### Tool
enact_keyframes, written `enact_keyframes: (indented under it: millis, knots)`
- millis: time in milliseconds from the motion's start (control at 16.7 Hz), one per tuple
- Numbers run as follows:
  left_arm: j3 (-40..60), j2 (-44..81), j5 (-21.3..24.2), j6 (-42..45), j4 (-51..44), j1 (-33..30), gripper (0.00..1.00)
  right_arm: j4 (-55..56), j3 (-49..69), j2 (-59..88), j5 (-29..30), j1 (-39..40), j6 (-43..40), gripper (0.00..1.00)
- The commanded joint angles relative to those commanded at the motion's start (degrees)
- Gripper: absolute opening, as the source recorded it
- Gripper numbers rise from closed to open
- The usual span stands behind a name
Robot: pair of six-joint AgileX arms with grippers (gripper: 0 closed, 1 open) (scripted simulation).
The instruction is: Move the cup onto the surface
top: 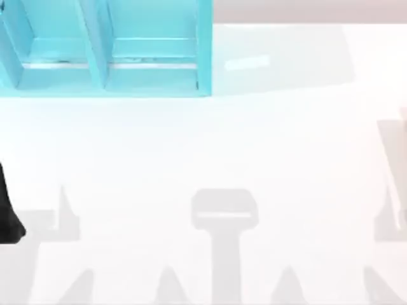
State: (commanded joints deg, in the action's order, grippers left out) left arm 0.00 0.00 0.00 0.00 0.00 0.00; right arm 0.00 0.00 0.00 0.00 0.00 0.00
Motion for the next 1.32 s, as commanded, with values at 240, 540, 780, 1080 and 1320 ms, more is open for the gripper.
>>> enact_keyframes:
  millis: [240, 540, 780, 1080, 1320]
  knots:
    - [0.0, 0.0, 0.0, 0.0, 0.0, 0.0, 1.0, -1.89, 1.88, 1.91, 0.0, -1.14, -1.11, 1.0]
    - [0.0, 0.0, 0.0, 0.0, 0.0, 0.0, 1.0, -15.75, 15.47, 17.01, 0.01, -8.71, -8.49, 1.0]
    - [0.0, 0.0, 0.0, 0.0, 0.0, 0.0, 1.0, -32.26, 31.39, 37.47, -0.02, -17.32, -16.96, 1.0]
    - [0.0, 0.0, 0.0, 0.0, 0.0, 0.0, 1.0, -52.85, 51.32, 64.15, -0.08, -28.06, -27.57, 1.0]
    - [0.0, 0.0, 0.0, 0.0, 0.0, 0.0, 1.0, -65.66, 63.72, 80.07, -0.12, -34.79, -34.24, 1.0]
